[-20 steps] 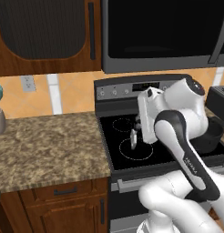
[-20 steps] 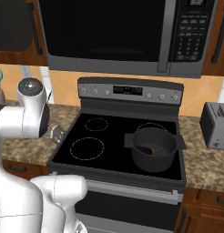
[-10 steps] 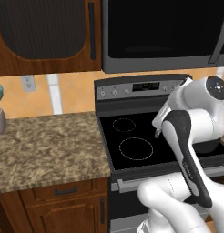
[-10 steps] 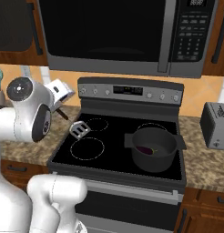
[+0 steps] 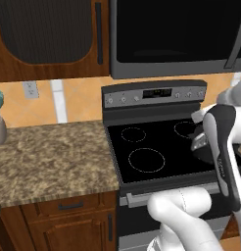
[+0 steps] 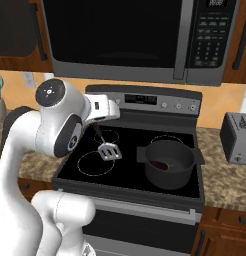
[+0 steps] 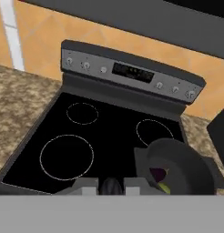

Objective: Put the eggplant and lime in the pot. Retrieve the spatula and lightly stir the vegetables in the pot.

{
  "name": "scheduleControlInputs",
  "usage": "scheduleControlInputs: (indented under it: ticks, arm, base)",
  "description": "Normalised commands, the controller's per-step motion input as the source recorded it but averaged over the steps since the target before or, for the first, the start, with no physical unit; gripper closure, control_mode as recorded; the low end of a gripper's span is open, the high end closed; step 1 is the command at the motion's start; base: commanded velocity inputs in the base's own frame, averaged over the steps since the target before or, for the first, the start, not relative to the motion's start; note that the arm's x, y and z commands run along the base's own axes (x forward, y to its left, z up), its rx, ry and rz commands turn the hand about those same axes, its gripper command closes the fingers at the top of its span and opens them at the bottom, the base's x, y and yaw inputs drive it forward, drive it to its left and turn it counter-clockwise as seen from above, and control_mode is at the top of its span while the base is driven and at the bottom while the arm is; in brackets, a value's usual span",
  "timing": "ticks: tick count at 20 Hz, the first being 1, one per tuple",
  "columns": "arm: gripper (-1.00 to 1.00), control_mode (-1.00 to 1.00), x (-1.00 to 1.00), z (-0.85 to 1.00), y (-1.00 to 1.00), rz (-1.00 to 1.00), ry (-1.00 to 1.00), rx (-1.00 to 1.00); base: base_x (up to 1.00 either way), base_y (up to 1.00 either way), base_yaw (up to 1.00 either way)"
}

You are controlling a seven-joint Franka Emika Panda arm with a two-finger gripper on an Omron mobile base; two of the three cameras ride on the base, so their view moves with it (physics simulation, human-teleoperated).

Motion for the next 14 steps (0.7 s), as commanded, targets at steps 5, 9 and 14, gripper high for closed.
scheduleControlInputs:
  ticks: [5, 9, 14]
  arm:
    - [1.00, -1.00, -0.03, 0.01, -0.95, -0.27, -0.25, 0.27]
    - [1.00, -1.00, 0.01, 0.00, -0.76, -0.27, -0.15, 0.22]
    - [1.00, -1.00, 0.25, -0.01, -0.78, -0.29, 0.06, 0.27]
  base:
    - [0.00, 0.00, 0.00]
    - [0.00, 0.00, 0.00]
    - [0.00, 0.00, 0.00]
